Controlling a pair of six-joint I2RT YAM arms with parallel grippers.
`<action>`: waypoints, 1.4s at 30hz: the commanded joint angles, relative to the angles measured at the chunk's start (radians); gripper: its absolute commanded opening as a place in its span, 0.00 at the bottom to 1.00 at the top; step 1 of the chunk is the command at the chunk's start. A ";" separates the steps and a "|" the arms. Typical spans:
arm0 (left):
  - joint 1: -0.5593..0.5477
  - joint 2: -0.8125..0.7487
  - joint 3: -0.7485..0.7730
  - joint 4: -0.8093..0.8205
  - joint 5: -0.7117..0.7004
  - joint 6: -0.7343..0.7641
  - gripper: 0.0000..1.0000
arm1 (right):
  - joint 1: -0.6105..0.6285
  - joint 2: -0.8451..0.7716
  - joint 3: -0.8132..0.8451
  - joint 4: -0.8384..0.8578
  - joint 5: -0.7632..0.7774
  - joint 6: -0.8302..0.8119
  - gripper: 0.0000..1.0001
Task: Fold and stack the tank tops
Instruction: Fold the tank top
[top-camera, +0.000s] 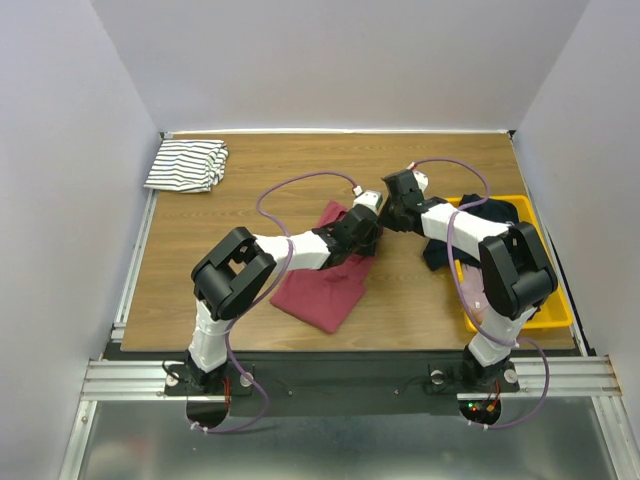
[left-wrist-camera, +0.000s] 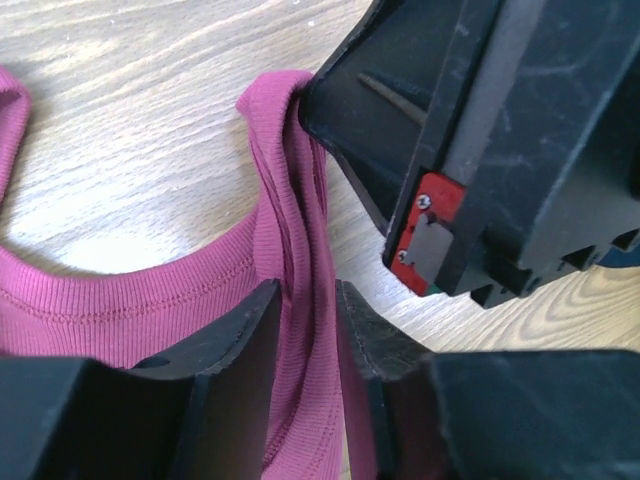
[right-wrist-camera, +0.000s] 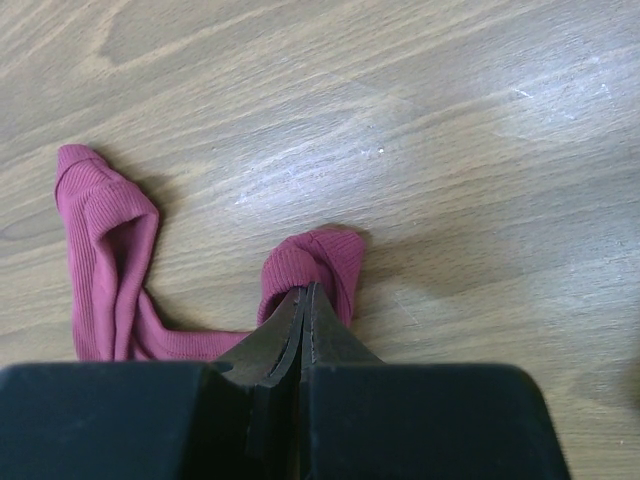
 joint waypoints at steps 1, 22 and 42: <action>-0.007 -0.005 0.022 0.072 0.001 0.011 0.44 | -0.001 -0.012 0.058 0.004 0.000 0.015 0.00; -0.004 -0.002 -0.006 0.090 -0.082 -0.038 0.00 | -0.001 -0.059 0.032 0.006 0.017 0.034 0.17; 0.026 -0.048 -0.044 0.096 -0.070 -0.085 0.00 | -0.001 -0.059 -0.033 0.064 0.084 -0.015 0.27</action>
